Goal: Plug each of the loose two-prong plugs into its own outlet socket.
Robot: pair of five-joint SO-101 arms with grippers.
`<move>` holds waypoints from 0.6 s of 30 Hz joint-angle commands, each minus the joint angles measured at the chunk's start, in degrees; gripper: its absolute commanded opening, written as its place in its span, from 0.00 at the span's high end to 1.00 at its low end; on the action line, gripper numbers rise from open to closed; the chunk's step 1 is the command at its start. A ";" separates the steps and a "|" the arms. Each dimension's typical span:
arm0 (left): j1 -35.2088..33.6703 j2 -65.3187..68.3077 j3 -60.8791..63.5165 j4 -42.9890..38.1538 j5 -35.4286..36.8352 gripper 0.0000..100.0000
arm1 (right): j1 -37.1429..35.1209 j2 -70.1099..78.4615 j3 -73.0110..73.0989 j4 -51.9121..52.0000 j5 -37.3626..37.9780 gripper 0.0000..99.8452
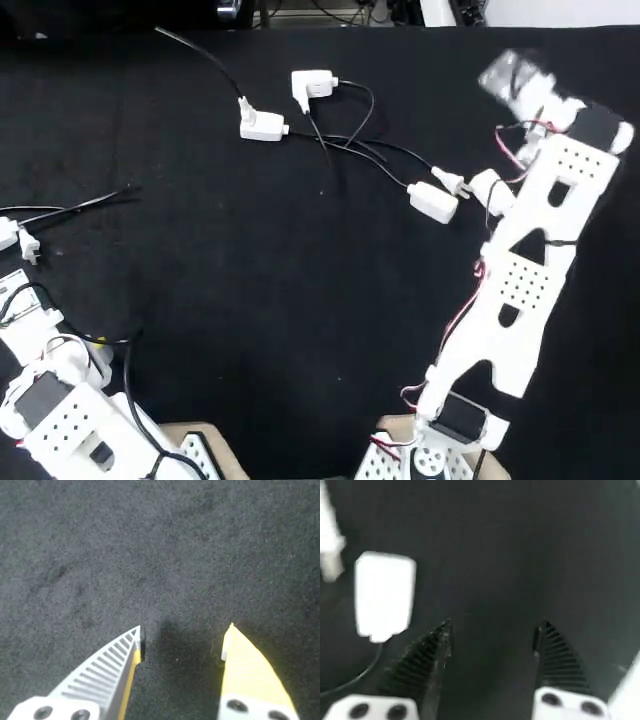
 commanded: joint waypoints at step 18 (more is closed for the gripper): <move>-0.31 -0.44 -1.10 0.00 -0.44 0.74 | -1.23 9.63 -2.59 8.44 9.67 0.75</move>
